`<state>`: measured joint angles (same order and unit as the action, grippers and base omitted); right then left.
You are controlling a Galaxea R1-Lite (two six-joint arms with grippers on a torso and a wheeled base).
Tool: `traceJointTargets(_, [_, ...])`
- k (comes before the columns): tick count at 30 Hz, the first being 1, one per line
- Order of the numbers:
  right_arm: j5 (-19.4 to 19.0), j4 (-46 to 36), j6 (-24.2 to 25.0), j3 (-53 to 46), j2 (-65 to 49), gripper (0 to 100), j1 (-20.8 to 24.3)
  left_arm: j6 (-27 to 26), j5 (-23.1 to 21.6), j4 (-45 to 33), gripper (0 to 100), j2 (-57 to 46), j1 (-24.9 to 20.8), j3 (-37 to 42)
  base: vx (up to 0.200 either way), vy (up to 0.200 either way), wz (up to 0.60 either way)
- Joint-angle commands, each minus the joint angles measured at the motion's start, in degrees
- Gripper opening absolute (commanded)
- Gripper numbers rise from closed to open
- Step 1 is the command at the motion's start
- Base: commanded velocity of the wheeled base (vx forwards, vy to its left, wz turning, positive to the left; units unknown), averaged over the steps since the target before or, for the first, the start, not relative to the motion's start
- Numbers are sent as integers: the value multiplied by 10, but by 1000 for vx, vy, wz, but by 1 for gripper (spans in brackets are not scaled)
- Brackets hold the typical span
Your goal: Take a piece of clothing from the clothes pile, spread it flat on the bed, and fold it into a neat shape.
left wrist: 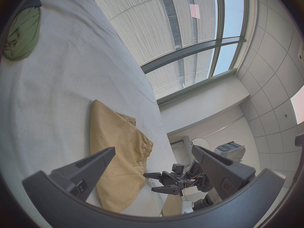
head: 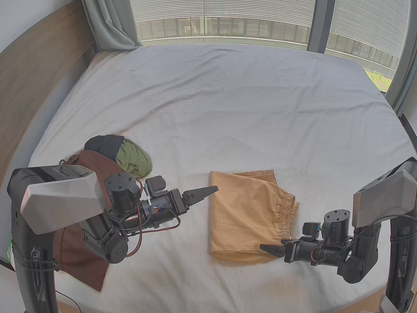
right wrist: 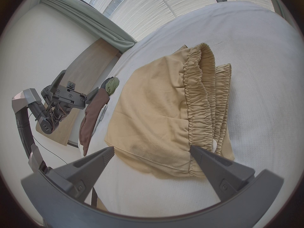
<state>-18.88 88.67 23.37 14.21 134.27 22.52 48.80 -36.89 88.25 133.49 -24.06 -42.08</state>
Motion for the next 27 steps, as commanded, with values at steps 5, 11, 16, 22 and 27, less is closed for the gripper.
traceJointTargets(5, [2, -2, 30, 51, -93, 100, -5, -21, 1, 3, 100, -13, 21, 13, 0, 0, 0])
traceJointTargets(11, [20, -1, 59, 90, -93, 100, -16, -32, 1, 3, 100, -16, 21, 17, 0, 0, 0])
traceJointTargets(16, [25, 0, 60, 114, -53, 100, -27, -34, 1, 3, 100, -28, 23, 23, 0, 0, 0])
traceJointTargets(22, [61, -1, 60, 146, -9, 100, -33, -99, -6, 3, 100, -39, 41, 61, 0, 0, 0])
traceJointTargets(27, [74, -1, 60, 159, 28, 100, -35, -179, -22, 3, 100, -46, 67, 103, 0, 0, 0])
